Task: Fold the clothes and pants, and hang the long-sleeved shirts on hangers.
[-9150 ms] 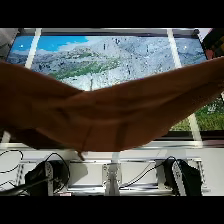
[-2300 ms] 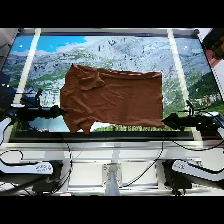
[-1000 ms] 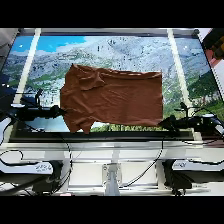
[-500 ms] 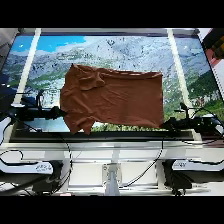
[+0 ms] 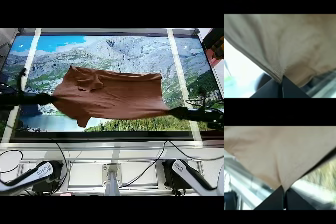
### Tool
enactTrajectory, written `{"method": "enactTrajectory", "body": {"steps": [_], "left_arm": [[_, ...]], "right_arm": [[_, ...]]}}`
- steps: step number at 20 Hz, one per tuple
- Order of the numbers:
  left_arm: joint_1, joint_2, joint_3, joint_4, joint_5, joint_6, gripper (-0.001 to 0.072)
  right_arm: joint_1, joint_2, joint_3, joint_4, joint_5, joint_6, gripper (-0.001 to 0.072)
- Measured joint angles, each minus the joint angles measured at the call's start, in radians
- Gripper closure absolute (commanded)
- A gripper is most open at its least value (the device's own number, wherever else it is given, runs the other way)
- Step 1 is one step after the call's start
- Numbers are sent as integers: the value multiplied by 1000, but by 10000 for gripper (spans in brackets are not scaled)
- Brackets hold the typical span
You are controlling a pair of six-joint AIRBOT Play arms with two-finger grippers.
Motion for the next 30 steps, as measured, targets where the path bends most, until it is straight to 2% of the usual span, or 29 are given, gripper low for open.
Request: {"method": "enactTrajectory", "body": {"steps": [4,8,16,18,21,24,27,30], "left_arm": [[0,214,71,-40,72,0,687],[0,416,93,-152,251,13,687],[0,790,101,-259,674,38,688],[0,851,102,-264,735,39,688],[0,880,95,-265,743,-15,689],[0,839,53,-262,687,-140,689],[-3,721,-17,-261,613,-283,689],[-56,518,-62,-281,577,-342,688]], "right_arm": [[0,245,133,110,9,57,697],[0,420,323,151,-45,153,697],[0,564,721,170,-115,267,697],[0,572,784,172,-144,279,697],[0,565,824,159,-181,296,697],[0,518,815,120,-193,338,697],[3,431,742,86,-185,385,697],[61,294,615,69,-212,413,697]]}}
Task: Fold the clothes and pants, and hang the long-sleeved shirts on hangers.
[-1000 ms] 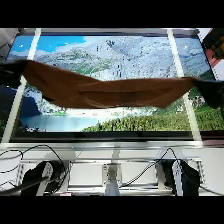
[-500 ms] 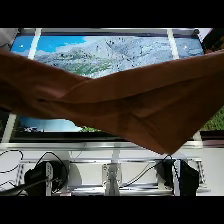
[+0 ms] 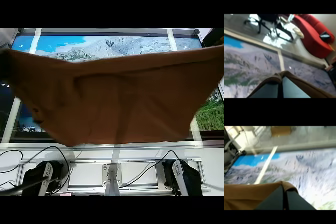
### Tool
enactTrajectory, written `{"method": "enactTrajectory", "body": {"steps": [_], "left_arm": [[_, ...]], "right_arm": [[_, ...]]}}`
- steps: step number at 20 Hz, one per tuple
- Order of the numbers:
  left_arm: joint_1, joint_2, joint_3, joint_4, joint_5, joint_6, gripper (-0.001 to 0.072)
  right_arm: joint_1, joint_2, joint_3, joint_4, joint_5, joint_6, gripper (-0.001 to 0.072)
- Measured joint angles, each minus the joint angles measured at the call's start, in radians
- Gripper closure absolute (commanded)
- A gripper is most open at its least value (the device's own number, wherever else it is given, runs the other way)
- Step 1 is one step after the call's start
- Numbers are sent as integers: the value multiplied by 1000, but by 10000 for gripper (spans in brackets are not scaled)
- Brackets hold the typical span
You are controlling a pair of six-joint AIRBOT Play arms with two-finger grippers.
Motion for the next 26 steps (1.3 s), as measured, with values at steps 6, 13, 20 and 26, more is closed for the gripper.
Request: {"method": "enactTrajectory", "body": {"steps": [6,13,20,26], "left_arm": [[-222,-437,5,-340,139,319,688],[-282,-705,105,-690,277,784,688],[-257,-800,119,-494,326,706,689],[-162,-773,126,-138,152,371,689]], "right_arm": [[301,-344,-143,-21,-270,-8,697],[451,-613,-166,-35,-665,-15,697],[468,-721,-168,-109,-691,-15,697],[469,-723,-137,-153,-590,-36,697]]}}
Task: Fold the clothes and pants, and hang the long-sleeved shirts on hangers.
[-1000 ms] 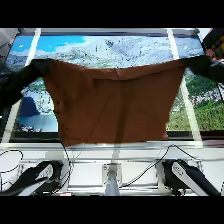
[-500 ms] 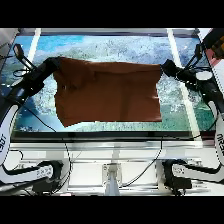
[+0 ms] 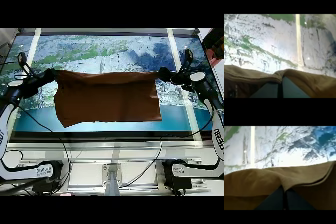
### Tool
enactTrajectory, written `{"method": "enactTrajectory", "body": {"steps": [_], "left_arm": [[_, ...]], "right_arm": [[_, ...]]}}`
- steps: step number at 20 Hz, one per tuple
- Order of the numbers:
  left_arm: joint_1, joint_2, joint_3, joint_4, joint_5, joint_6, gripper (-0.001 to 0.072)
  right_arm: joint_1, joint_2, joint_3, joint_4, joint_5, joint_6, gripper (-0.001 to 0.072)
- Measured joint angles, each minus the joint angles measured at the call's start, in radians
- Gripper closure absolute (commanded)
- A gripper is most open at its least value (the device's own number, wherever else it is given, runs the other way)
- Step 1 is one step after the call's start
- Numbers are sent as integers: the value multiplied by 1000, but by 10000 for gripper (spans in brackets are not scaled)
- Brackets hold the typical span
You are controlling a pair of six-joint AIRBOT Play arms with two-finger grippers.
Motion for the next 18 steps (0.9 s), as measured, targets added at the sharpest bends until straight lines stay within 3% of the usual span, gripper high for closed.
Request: {"method": "enactTrajectory", "body": {"steps": [6,10,15,18], "left_arm": [[34,240,128,97,-127,-8,691],[39,463,249,263,-157,-23,692],[40,779,301,400,-165,-81,690],[40,960,309,428,-101,-93,690]], "right_arm": [[0,157,187,-64,199,-55,698],[0,346,354,-166,332,-59,698],[0,621,496,-244,459,-30,698],[0,774,525,-259,475,-17,698]]}}
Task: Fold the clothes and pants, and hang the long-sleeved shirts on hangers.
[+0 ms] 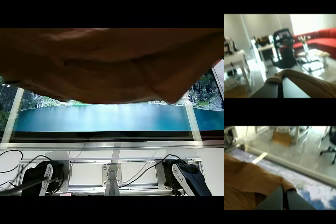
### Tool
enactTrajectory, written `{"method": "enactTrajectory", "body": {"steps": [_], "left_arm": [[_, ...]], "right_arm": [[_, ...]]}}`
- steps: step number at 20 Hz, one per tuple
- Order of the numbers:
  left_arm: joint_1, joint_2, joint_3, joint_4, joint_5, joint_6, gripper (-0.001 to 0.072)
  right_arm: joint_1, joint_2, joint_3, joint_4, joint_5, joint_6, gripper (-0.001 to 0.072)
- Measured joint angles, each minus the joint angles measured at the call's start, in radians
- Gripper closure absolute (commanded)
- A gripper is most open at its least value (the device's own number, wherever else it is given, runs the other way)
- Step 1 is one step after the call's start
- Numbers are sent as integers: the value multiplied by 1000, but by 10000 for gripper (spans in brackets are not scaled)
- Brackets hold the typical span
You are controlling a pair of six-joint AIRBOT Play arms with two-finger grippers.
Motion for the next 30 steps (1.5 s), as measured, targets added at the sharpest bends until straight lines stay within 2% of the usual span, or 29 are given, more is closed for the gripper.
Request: {"method": "enactTrajectory", "body": {"steps": [4,8,10,13,17,20,23,26,30], "left_arm": [[0,166,3,14,126,-3,690],[1,203,4,19,197,-28,690],[1,165,1,21,143,-96,690],[1,40,-23,26,-43,-204,689],[-1,-222,-83,28,-253,-249,689],[-5,-459,-106,22,-307,-159,689],[-16,-688,-115,9,-287,-63,689],[-36,-864,-119,-58,-183,-21,689],[-84,-1004,-120,-159,43,21,688]], "right_arm": [[0,147,13,-5,-25,11,699],[0,184,16,-13,-63,29,699],[0,147,8,-21,-37,49,698],[0,24,-22,-32,62,89,697],[0,-222,-99,-37,174,113,698],[0,-433,-151,-37,188,120,697],[0,-637,-173,-36,152,123,697],[0,-801,-182,-27,47,124,697],[0,-923,-186,-14,-122,125,697]]}}
